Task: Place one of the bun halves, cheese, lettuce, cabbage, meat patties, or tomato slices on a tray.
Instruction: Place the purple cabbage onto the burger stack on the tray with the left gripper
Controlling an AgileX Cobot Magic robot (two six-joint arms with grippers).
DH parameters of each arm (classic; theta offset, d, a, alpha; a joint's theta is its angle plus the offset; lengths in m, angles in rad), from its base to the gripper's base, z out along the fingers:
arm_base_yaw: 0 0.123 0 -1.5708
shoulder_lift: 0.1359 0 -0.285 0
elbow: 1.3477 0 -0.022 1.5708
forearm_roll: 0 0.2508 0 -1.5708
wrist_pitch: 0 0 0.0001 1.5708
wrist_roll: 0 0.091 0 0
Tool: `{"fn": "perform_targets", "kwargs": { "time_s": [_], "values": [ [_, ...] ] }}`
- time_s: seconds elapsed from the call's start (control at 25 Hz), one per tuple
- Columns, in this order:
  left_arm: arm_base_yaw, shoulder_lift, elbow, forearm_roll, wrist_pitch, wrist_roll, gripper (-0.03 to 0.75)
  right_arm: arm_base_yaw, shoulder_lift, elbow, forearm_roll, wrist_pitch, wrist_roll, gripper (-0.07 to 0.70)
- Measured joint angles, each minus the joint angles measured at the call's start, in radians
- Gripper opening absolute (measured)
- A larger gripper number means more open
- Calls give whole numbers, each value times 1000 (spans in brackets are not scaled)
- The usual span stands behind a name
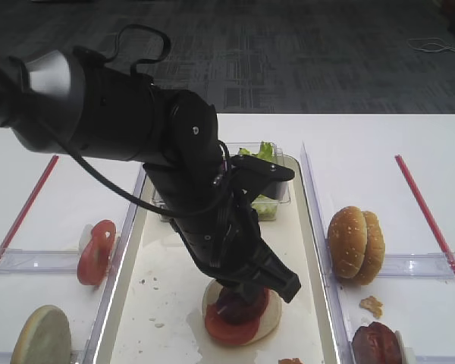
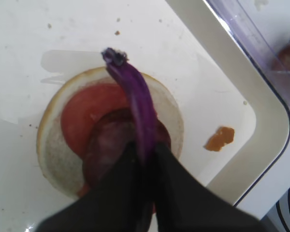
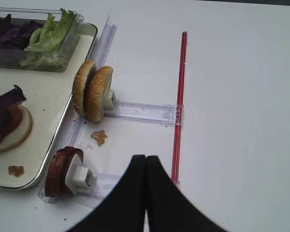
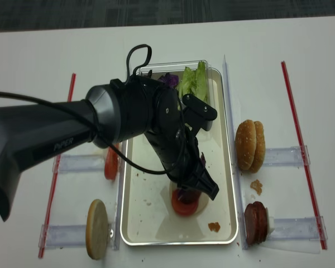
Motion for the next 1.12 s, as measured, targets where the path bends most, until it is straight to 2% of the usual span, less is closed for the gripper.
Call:
{"fn": "perform_targets", "kwargs": {
  "time_s": [0.72,0.88,1.12],
  "values": [
    [0,0,0,0,8,-2,43,0,0,0,0,0,0,13],
    [0,0,0,0,14,-2,78,0,0,0,0,0,0,13],
    [0,0,0,0,14,-2,171,0,0,0,0,0,0,13]
  ]
}}
